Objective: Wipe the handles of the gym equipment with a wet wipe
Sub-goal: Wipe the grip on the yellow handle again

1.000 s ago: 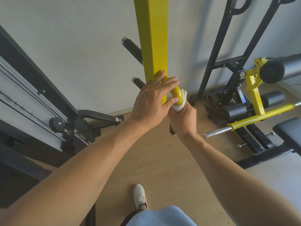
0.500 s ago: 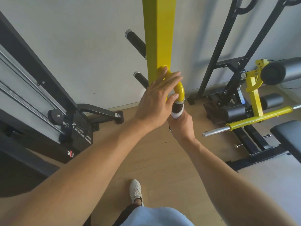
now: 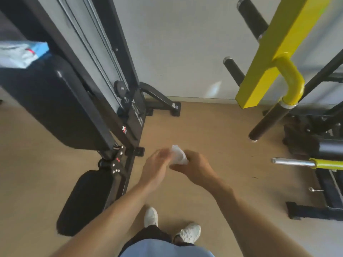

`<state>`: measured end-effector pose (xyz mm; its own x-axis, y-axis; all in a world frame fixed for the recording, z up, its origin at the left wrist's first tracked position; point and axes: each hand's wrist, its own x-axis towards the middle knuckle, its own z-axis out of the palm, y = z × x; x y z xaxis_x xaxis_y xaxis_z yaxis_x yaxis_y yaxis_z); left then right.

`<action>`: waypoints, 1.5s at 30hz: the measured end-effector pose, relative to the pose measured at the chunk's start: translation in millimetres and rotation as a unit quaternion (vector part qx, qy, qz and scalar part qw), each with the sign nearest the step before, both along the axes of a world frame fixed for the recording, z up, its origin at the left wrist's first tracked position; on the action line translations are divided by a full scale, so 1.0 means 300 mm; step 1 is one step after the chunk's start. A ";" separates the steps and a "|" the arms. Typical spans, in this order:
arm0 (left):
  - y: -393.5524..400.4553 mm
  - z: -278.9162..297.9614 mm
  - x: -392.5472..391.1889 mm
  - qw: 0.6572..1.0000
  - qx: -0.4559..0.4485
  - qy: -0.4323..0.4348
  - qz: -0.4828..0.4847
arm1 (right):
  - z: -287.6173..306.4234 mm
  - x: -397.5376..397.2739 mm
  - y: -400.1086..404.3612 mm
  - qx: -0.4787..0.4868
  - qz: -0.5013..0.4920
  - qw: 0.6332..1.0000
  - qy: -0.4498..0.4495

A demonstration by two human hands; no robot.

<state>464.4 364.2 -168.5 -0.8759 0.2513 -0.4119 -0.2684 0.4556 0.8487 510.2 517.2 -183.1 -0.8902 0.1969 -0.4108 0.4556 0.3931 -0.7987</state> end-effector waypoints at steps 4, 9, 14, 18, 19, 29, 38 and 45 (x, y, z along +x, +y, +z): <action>-0.193 0.044 0.032 0.998 0.004 -0.059 0.012 | 0.030 -0.022 -0.198 -0.056 0.016 0.998 -0.015; -0.495 0.039 0.062 0.979 0.023 -0.045 0.196 | 0.054 -0.074 -0.477 -0.137 0.060 0.989 -0.020; -0.914 0.022 0.114 0.947 0.060 -0.047 0.313 | 0.038 -0.108 -0.887 -0.263 0.036 0.960 -0.084; -1.295 0.024 0.180 0.914 0.150 -0.040 0.375 | 0.024 -0.080 -1.284 -0.374 0.006 0.913 -0.161; -1.388 0.029 0.200 0.911 0.159 -0.040 0.378 | 0.017 -0.072 -1.375 -0.404 0.028 0.897 -0.180; -2.083 0.063 0.259 0.881 0.228 -0.056 0.410 | 0.031 -0.074 -2.056 -0.309 0.095 0.945 -0.045; -2.366 0.014 -0.009 0.903 0.121 -0.019 0.413 | -0.022 -0.349 -2.334 -0.377 0.084 0.912 -0.138; -2.547 0.058 -0.428 0.920 0.097 -0.006 0.379 | -0.010 -0.722 -2.539 -0.480 0.079 0.846 -0.217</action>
<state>336.0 -399.9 -151.0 -0.8253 -0.3603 -0.4348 -0.4571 -0.0256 0.8890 293.7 -244.5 -186.2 -0.5978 -0.5215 -0.6088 0.7907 -0.2586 -0.5549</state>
